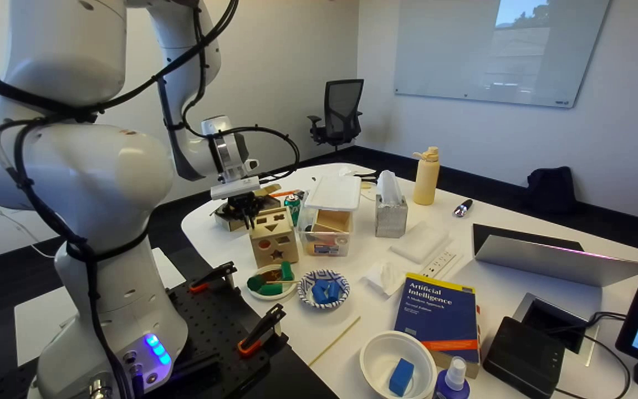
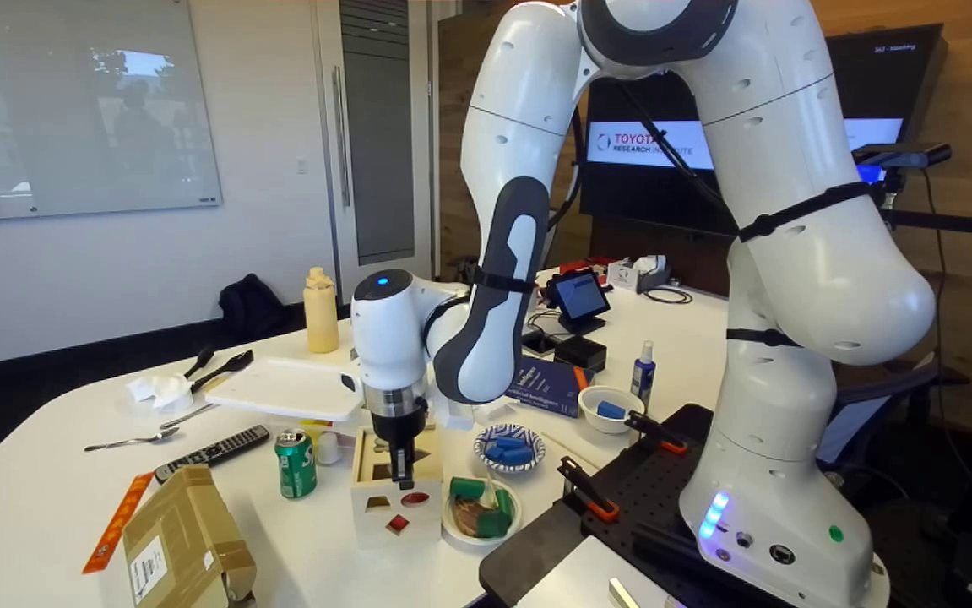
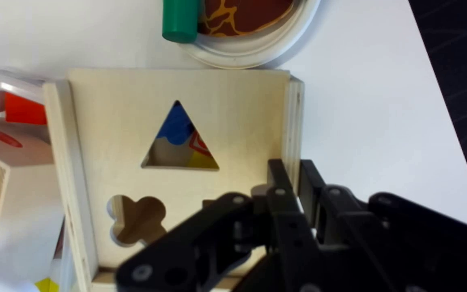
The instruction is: Move the box to the left
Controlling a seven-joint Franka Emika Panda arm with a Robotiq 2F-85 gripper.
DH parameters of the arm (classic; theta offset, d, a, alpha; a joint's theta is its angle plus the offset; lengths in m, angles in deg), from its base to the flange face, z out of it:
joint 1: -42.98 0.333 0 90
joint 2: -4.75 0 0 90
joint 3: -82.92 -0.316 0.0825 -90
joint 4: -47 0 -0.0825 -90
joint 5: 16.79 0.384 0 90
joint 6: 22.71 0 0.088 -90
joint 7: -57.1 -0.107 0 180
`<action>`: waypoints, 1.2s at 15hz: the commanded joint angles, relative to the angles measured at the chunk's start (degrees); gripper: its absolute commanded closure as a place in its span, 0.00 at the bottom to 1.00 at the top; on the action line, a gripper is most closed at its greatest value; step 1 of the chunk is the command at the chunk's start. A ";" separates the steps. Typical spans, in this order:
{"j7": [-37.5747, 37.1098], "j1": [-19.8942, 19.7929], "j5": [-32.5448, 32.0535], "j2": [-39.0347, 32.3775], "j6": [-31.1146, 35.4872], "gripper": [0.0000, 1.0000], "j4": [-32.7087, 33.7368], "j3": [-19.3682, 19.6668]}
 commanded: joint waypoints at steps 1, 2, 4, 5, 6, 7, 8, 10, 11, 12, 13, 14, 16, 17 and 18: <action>0.00 -2.99 1.68 -0.64 2.38 0.61 -3.03 -1.97; 0.30 -3.70 2.19 -0.97 2.35 0.56 -3.40 -2.49; 1.53 -5.25 3.55 -1.32 3.57 0.41 -4.00 -4.15; 2.43 -6.29 4.75 -1.52 4.27 0.32 -4.31 -5.43; 3.16 -7.16 5.90 -1.59 4.66 0.25 -4.52 -6.63; 3.76 -8.06 6.98 -1.40 4.68 0.19 -4.70 -7.93; 4.81 -9.18 8.35 -0.72 4.55 0.10 -5.02 -9.56; 6.39 -10.81 11.05 1.44 3.19 0.00 -5.67 -12.46; 7.27 -11.68 12.36 2.87 2.37 0.00 -5.94 -13.96; 7.89 -12.15 13.40 4.07 1.73 0.00 -5.96 -15.12; 8.47 -12.58 14.36 5.22 0.74 0.00 -5.79 -16.19; 8.30 -12.26 14.86 6.78 -0.47 0.00 -5.56 -16.42; 7.45 -11.53 15.31 10.31 -4.63 0.00 -4.97 -16.37; 7.02 -11.40 15.29 12.02 -7.50 0.00 -4.57 -16.42; 7.08 -11.83 15.78 13.79 -11.01 0.00 -4.10 -16.98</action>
